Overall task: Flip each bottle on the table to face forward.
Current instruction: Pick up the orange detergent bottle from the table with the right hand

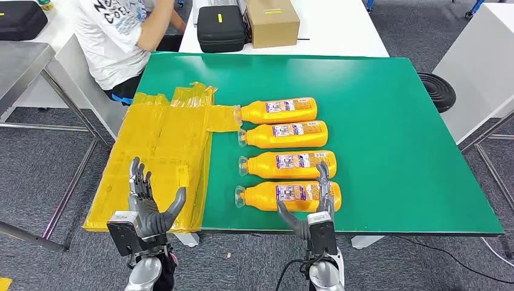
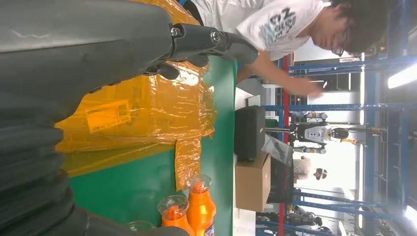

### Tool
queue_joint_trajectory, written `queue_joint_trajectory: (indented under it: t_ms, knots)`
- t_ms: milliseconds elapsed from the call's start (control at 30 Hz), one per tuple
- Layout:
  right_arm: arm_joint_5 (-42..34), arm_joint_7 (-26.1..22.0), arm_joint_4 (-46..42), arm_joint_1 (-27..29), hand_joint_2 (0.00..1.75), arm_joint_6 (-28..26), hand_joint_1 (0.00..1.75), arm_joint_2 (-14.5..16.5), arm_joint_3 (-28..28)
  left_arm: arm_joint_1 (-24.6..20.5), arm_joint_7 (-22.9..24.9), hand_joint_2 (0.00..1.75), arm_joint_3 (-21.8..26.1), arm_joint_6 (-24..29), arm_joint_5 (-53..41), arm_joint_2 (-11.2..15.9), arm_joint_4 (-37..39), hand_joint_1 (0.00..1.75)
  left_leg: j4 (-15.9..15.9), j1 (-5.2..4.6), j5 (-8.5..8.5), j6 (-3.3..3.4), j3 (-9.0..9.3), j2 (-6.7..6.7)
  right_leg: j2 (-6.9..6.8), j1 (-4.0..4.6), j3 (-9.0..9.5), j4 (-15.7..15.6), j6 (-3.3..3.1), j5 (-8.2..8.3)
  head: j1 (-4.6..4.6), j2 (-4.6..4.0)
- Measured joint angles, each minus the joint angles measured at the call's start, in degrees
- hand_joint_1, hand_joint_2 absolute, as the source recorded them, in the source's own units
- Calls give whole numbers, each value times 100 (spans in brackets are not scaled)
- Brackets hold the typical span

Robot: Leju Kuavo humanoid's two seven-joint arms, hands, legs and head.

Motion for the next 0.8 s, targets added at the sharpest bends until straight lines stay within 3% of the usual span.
queue_joint_trajectory:
  t_ms: [800]
  knots:
    - [19,-9,0,1,175,19,0,1,0,26,-5,175,7,-5,-9,0,0,0,0,0,0,0,0,0,0,0,0,0,0,0,0,0]
